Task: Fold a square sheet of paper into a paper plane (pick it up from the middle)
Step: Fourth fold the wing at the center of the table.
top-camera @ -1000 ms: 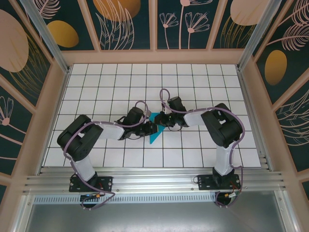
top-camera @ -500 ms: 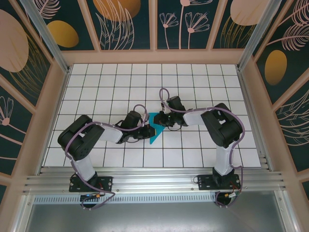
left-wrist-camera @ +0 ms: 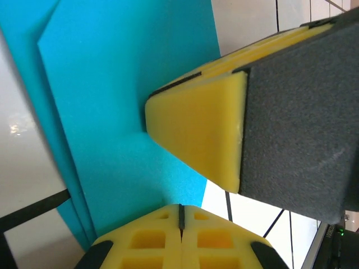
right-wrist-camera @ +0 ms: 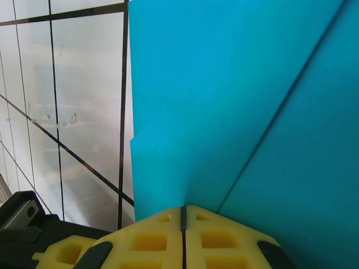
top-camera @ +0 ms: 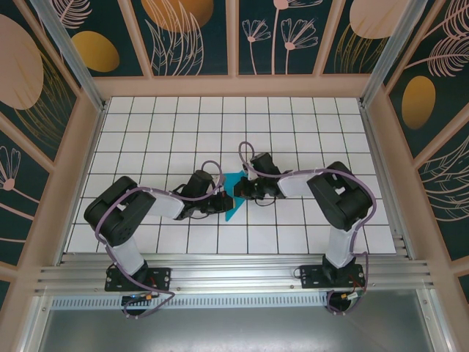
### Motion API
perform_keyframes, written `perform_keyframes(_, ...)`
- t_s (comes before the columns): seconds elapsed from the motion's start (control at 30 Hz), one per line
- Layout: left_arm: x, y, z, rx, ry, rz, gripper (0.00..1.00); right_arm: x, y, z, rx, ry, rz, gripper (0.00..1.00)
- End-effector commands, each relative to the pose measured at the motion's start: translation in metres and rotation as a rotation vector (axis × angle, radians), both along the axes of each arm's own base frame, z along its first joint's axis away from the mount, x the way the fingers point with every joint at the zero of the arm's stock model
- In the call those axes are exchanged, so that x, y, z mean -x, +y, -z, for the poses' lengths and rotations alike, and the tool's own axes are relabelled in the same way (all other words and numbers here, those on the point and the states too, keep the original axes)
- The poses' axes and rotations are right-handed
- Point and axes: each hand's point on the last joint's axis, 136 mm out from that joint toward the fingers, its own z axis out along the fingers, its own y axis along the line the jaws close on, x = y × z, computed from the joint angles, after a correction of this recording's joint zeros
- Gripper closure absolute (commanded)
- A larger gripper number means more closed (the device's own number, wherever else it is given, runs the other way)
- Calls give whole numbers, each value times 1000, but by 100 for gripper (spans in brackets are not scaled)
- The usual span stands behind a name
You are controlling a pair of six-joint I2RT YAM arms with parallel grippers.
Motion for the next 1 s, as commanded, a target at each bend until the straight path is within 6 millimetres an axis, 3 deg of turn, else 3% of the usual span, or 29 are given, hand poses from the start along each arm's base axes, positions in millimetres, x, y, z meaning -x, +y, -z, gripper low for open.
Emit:
perform_keyframes(0.0,31,25,41,-130,130,19,97,-11,2,12,50,4,25,91)
perform_keyframes(0.3,35,29,47,-148,147,17,97,-58,-10,10,150,-38,107,89)
perform_keyframes(0.5,42,32,49,-158,150,36,98,-70,-17,0,131,-56,131,87)
perform_keyframes(0.8,69,47,60,-218,162,158,100,-54,1,-43,25,-124,51,83)
perform_keyframes(0.97,69,44,56,-204,150,186,99,-41,6,-36,-3,-97,21,83)
